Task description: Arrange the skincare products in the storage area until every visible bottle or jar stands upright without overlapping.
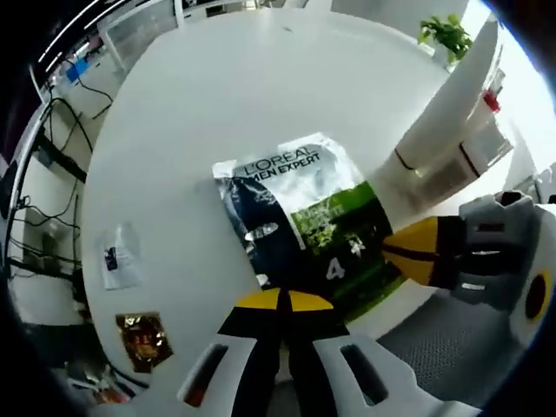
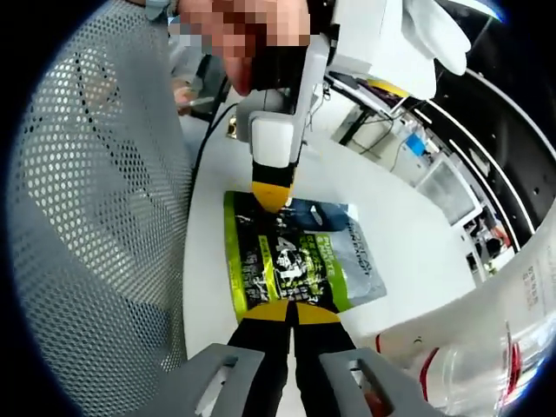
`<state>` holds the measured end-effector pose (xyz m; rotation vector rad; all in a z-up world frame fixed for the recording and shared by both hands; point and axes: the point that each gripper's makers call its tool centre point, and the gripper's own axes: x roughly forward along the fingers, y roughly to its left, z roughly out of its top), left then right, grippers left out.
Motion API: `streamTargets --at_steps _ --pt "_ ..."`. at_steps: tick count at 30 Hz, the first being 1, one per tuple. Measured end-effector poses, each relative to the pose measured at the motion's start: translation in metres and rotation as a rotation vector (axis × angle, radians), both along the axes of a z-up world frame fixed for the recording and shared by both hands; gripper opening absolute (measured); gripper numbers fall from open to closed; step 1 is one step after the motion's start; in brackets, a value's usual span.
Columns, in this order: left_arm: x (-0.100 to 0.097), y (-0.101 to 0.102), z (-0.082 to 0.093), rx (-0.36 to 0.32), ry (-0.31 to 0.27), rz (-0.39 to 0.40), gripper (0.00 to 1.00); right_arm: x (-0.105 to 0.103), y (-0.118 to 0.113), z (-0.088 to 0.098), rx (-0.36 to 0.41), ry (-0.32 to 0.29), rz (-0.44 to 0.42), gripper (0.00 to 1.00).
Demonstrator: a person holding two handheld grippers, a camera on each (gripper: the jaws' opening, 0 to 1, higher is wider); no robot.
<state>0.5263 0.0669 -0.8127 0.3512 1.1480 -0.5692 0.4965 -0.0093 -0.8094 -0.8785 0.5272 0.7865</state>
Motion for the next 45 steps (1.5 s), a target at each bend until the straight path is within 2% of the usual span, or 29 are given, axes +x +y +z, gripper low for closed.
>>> streamTargets --at_steps 4,7,10,12,17,22,27,36,41,45 --pt "0.001 -0.004 0.000 -0.038 0.014 0.037 0.01 -0.001 -0.007 0.000 -0.033 0.019 -0.012 0.00" --pt "-0.001 -0.012 0.000 -0.059 0.007 0.012 0.01 0.000 -0.014 0.000 -0.061 0.028 -0.026 0.00" --pt "0.001 -0.015 0.000 -0.047 -0.017 -0.019 0.01 -0.001 -0.015 0.000 -0.065 0.035 -0.028 0.00" --pt "0.002 -0.017 0.000 -0.043 -0.031 -0.037 0.01 -0.003 -0.016 0.000 -0.093 0.043 -0.021 0.00" --pt "0.003 -0.017 0.001 -0.034 -0.042 -0.047 0.01 -0.006 -0.010 -0.001 -0.105 0.029 0.018 0.00" --pt "0.003 -0.018 0.001 -0.028 -0.050 -0.062 0.00 -0.004 -0.011 0.000 -0.082 0.045 0.003 0.00" --pt "0.004 -0.021 0.002 0.013 -0.104 -0.131 0.00 -0.005 -0.011 -0.001 -0.088 0.042 -0.002 0.00" --pt "0.005 -0.021 0.001 0.066 -0.066 -0.102 0.00 -0.004 -0.013 -0.001 -0.054 0.084 -0.033 0.00" --pt "0.005 -0.022 0.000 0.110 -0.006 -0.112 0.00 -0.005 -0.013 -0.001 -0.054 0.092 -0.032 0.00" --pt "0.006 -0.021 -0.001 0.117 0.075 -0.099 0.01 -0.005 -0.013 -0.001 -0.052 0.093 -0.025 0.00"
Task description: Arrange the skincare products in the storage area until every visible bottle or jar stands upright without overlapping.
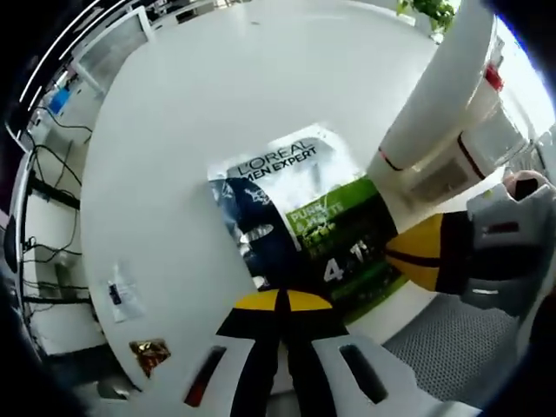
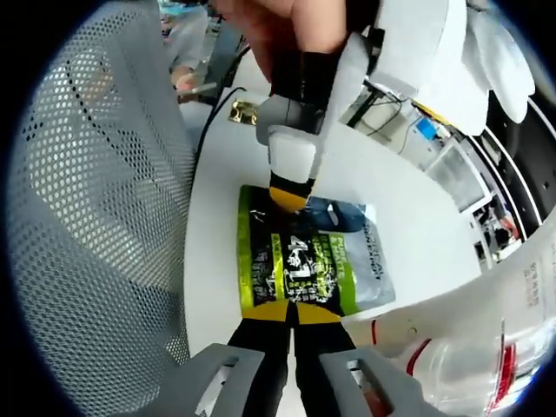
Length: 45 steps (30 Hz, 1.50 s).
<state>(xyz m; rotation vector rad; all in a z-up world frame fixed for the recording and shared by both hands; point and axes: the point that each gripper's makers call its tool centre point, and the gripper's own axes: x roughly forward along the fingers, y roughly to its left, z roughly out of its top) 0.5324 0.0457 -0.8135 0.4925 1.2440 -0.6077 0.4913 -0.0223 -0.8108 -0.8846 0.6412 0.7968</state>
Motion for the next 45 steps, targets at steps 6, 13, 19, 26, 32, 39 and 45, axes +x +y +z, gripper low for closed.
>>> streamTargets --at_steps 6,13,19,26,32,39,45 --pt "-0.001 -0.002 -0.001 0.066 0.041 -0.055 0.01 0.001 0.000 0.000 0.008 0.009 -0.005 0.00" --pt "-0.002 -0.003 -0.001 0.156 0.021 -0.125 0.00 0.000 0.000 -0.001 0.011 0.015 -0.003 0.00" --pt "-0.002 0.000 0.000 0.124 0.002 -0.060 0.00 0.001 0.000 0.000 0.016 0.023 -0.013 0.00" --pt "-0.002 0.007 0.008 0.019 -0.012 -0.002 0.07 0.002 -0.002 0.003 -0.022 -0.004 -0.016 0.00" --pt "0.020 0.010 0.057 -0.249 -0.157 0.146 0.21 0.012 0.016 0.044 0.217 -0.061 -0.059 0.00" --pt "0.057 0.078 0.092 -0.328 -0.437 0.283 0.40 -0.005 0.037 0.067 0.405 0.001 0.022 0.00" --pt "0.072 0.120 0.063 -0.294 -0.454 0.381 0.50 -0.015 0.043 0.089 0.579 0.115 -0.010 0.09"
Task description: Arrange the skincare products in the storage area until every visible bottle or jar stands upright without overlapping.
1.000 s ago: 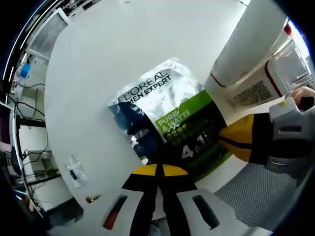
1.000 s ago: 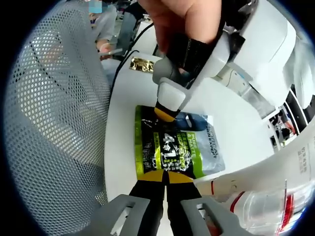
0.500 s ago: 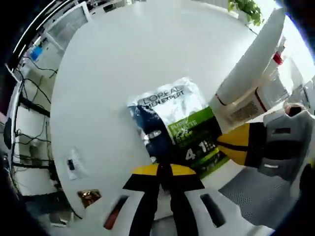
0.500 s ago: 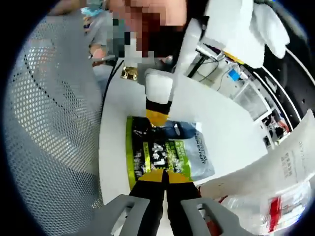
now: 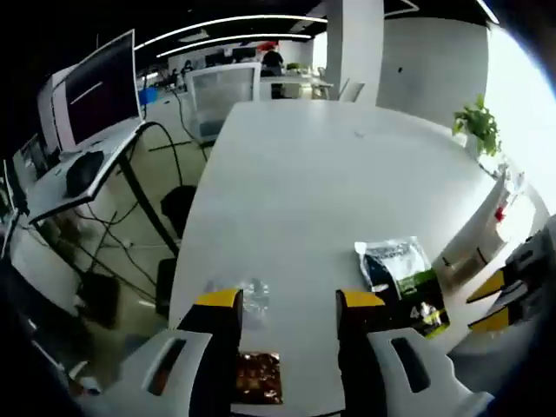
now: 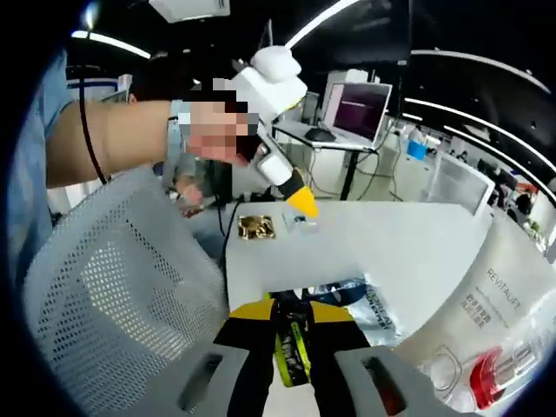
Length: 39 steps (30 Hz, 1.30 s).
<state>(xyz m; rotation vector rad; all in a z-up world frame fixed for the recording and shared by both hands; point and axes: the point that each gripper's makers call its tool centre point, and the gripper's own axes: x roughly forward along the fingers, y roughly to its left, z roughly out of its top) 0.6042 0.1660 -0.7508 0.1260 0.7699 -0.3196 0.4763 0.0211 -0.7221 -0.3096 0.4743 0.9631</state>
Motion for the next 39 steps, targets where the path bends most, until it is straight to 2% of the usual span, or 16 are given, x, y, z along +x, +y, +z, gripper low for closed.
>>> streamTargets --at_steps 2,3,5,9,12,16,19,20,21,24,28,35,39 --pt "0.002 0.012 -0.016 0.036 0.039 0.035 0.49 0.000 -0.004 0.003 -0.004 -0.008 -0.009 0.08" --pt "0.007 0.018 -0.024 0.048 0.040 0.040 0.49 0.000 -0.005 0.003 -0.009 -0.015 -0.012 0.07" --pt "0.011 0.025 -0.032 0.050 0.056 0.059 0.52 0.001 -0.010 0.002 -0.053 -0.062 -0.006 0.05" --pt "0.020 0.023 -0.039 0.015 0.084 0.061 0.60 -0.001 -0.010 -0.003 -0.075 -0.061 0.002 0.02" --pt "0.023 0.026 -0.048 0.062 0.122 0.050 0.59 0.000 -0.011 -0.004 -0.080 -0.062 -0.005 0.00" --pt "0.023 0.021 -0.054 0.077 0.152 0.018 0.59 0.000 -0.012 -0.006 -0.095 -0.071 -0.003 0.00" --pt "0.021 0.025 -0.063 0.117 0.192 0.007 0.58 0.000 -0.012 -0.008 -0.103 -0.065 -0.005 0.00" --pt "0.024 0.024 -0.060 0.082 0.178 0.018 0.57 0.000 -0.013 -0.009 -0.108 -0.066 -0.005 0.00" --pt "0.022 0.024 -0.062 0.062 0.207 0.025 0.57 0.000 -0.013 -0.010 -0.111 -0.068 -0.005 0.00" --pt "0.023 0.024 -0.061 0.078 0.195 0.006 0.55 0.000 -0.013 -0.010 -0.115 -0.069 -0.004 0.00" --pt "0.022 0.024 -0.061 0.077 0.200 -0.006 0.46 -0.001 -0.012 -0.013 -0.123 -0.066 -0.002 0.00" --pt "0.022 0.025 -0.061 0.066 0.202 0.011 0.46 -0.002 -0.013 -0.015 -0.121 -0.053 -0.002 0.00" --pt "0.019 0.020 -0.056 -0.024 0.196 0.042 0.46 -0.001 -0.014 -0.015 -0.112 -0.039 -0.011 0.00"
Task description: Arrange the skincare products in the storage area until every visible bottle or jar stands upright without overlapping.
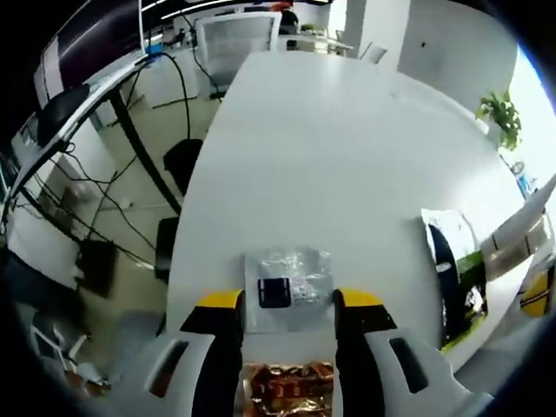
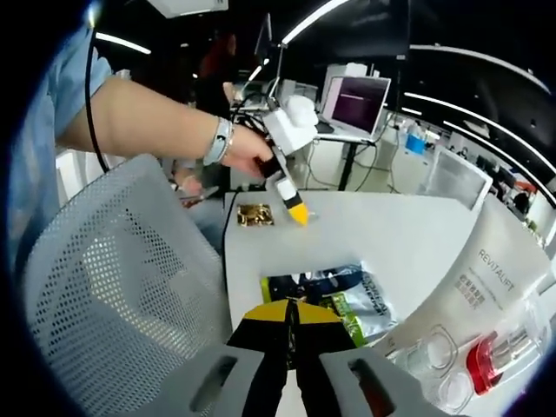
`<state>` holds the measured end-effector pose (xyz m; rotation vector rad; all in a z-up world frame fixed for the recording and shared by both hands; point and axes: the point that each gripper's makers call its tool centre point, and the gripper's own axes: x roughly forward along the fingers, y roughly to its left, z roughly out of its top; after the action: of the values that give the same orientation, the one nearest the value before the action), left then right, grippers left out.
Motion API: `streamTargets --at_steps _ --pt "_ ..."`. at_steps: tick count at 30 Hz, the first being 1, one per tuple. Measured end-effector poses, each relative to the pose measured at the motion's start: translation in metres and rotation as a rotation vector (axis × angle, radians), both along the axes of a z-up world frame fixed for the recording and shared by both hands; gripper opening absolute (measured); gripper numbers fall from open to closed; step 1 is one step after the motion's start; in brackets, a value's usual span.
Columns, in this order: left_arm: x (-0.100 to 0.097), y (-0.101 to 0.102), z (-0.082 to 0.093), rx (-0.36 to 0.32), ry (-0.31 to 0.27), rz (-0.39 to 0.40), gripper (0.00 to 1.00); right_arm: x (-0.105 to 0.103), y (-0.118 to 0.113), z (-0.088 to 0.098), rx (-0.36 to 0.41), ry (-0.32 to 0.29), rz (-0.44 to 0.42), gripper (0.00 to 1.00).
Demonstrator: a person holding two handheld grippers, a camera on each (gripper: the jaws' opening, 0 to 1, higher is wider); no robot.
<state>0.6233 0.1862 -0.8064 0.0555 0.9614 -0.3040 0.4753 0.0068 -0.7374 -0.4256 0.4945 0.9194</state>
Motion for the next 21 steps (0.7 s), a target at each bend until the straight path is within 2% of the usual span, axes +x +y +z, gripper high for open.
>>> streamTargets --at_steps 1,5,7,10,13,15,16,18,21 --pt "0.002 -0.001 0.006 -0.018 -0.034 0.004 0.46 0.000 0.000 0.000 0.004 0.002 -0.002 0.00" --pt "-0.003 -0.008 0.021 -0.066 -0.081 0.006 0.46 0.003 0.000 0.003 0.036 0.016 -0.014 0.00" --pt "-0.011 -0.018 0.038 -0.096 -0.134 -0.015 0.46 0.003 0.001 0.006 0.070 0.038 -0.027 0.00" --pt "-0.022 -0.030 0.059 -0.125 -0.209 -0.051 0.46 0.005 0.005 0.017 0.166 0.090 -0.056 0.01" --pt "-0.032 -0.043 0.083 -0.189 -0.296 -0.084 0.46 0.012 0.009 0.039 0.305 0.138 -0.097 0.06" --pt "-0.047 -0.057 0.103 -0.235 -0.365 -0.110 0.46 0.017 0.013 0.060 0.431 0.187 -0.124 0.10" --pt "-0.052 -0.061 0.110 -0.250 -0.391 -0.119 0.46 0.018 0.015 0.067 0.467 0.205 -0.129 0.12" --pt "-0.067 -0.074 0.125 -0.294 -0.433 -0.146 0.46 0.022 0.017 0.079 0.518 0.225 -0.142 0.14" --pt "-0.083 -0.086 0.143 -0.345 -0.479 -0.167 0.46 0.026 0.019 0.091 0.536 0.230 -0.143 0.15"
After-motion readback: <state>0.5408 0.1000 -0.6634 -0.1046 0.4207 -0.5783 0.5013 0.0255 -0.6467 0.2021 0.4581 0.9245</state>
